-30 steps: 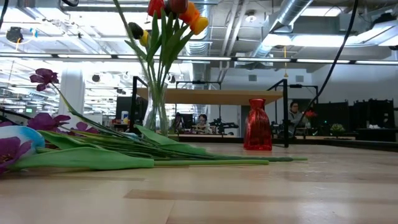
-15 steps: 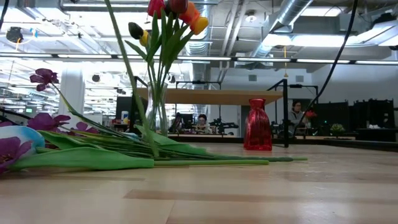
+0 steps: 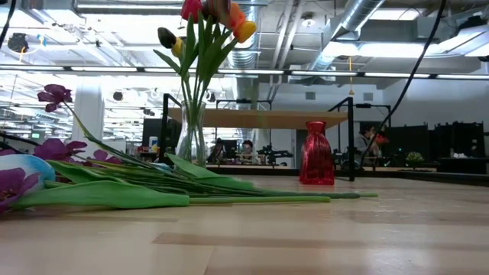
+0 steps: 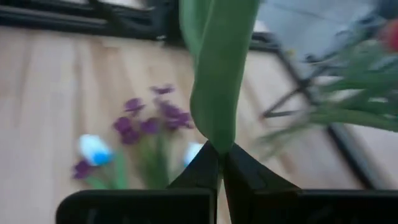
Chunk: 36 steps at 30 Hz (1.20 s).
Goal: Pick and place flowers into a vace then onto a shelf
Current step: Put the pink tulip into the red vase
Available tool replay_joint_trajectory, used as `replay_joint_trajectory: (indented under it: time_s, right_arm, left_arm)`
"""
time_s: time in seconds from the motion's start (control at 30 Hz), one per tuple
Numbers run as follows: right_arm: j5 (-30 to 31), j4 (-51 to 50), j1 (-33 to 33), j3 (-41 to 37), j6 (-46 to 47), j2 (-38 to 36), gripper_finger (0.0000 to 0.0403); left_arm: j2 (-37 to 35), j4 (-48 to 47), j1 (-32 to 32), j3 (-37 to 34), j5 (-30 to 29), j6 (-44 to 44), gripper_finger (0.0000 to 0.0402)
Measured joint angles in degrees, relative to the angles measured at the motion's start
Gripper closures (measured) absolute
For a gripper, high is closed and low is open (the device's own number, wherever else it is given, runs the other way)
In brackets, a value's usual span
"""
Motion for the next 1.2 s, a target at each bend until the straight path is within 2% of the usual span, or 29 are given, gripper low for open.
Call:
replay_joint_trajectory:
  time_s: [0.2, 0.4, 0.5, 0.6, 0.67, 0.73, 0.9, 0.97, 1.1, 1.2]
  right_arm:
    - [14.2, -11.2, 3.6, -0.1, 9.0, -6.6, 0.0402]
    - [28.5, -24.1, 9.3, -3.6, 26.4, -13.3, 0.0402]
    - [30.5, -24.9, 11.2, -9.0, 33.7, -16.9, 0.0403]
    - [25.7, -18.1, 11.0, -15.9, 34.6, -18.6, 0.0403]
    - [19.7, -6.7, 9.9, -21.5, 28.7, -18.6, 0.0403]
    - [12.0, 9.6, 8.4, -27.5, 17.8, -18.5, 0.0403]
    - [-9.9, 59.9, 3.4, -41.6, -13.7, -18.3, 0.0403]
    - [-13.5, 72.8, 1.5, -44.7, -22.7, -18.3, 0.0403]
    - [-8.6, 72.0, 0.7, -47.8, -32.2, -24.9, 0.0399]
    - [-6.1, 72.4, 3.6, -51.1, -37.0, -32.2, 0.0398]
  left_arm:
    - [-1.7, -0.9, -5.8, 0.0, -10.2, -0.9, 0.0306]
    - [-1.1, -1.3, -9.0, 0.0, -14.2, -1.0, 0.0306]
    - [-1.1, -1.4, -9.6, 0.0, -14.6, -1.1, 0.0306]
    - [-1.1, -1.4, -9.6, 0.0, -15.2, -1.1, 0.0306]
    - [-1.1, -1.4, -9.6, 0.0, -15.6, -1.1, 0.0306]
    - [-1.1, -1.4, -9.6, 0.0, -15.6, -1.1, 0.0306]
    - [-1.1, -3.8, -9.6, 0.0, -15.0, -1.7, 0.0306]
    - [-1.1, -5.5, -9.6, 0.0, -14.8, -3.4, 0.0306]
    - [-1.1, -10.3, -9.6, 0.0, -14.6, -8.7, 0.0306]
    - [-1.1, -13.5, -9.6, 0.0, -14.6, -12.4, 0.0306]
